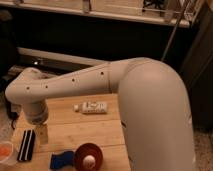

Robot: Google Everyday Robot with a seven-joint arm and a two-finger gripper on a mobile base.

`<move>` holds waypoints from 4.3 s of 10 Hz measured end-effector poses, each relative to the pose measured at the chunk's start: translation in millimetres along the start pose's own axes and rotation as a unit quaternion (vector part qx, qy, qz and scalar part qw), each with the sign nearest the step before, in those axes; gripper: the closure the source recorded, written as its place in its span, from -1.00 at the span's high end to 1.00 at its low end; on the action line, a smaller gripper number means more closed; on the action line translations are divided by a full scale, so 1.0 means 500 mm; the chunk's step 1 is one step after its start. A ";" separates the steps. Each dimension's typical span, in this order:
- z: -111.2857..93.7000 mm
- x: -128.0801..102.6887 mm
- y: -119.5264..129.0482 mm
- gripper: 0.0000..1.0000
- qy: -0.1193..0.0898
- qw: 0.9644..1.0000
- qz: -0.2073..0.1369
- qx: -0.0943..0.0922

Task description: Wipe the white sponge on the table

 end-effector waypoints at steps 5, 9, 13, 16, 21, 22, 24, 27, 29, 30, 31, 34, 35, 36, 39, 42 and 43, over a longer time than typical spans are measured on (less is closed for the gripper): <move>0.155 0.002 0.129 0.60 0.013 0.999 0.034 -0.035; 0.251 0.043 0.191 0.60 0.018 0.997 0.061 -0.036; 0.278 0.076 0.199 0.60 0.014 0.997 0.074 -0.030; 0.292 0.095 0.186 0.60 0.009 0.997 0.072 -0.031; 0.317 0.096 0.160 0.23 -0.007 0.997 0.059 -0.050; 0.318 0.097 0.150 0.01 -0.010 0.997 0.057 -0.052; 0.320 0.100 0.141 -0.07 -0.012 0.997 0.055 -0.056; 0.331 0.099 0.138 -0.07 -0.013 0.996 0.045 -0.072; 0.329 0.100 0.129 -0.07 -0.011 0.996 0.038 -0.075; 0.325 0.102 0.120 -0.07 -0.007 0.997 0.034 -0.076; 0.322 0.101 0.109 -0.07 -0.004 0.997 0.027 -0.073; 0.318 0.108 0.054 -0.07 0.013 0.997 0.008 -0.069; 0.318 0.105 0.027 -0.07 0.017 0.998 -0.001 -0.066; 0.320 0.100 -0.007 -0.07 0.022 0.998 -0.013 -0.062; 0.323 0.084 -0.102 -0.07 0.032 0.997 -0.045 -0.051; 0.311 0.095 -0.214 -0.13 0.035 0.997 -0.056 -0.032; 0.308 0.107 -0.236 -0.25 0.034 0.998 -0.052 -0.028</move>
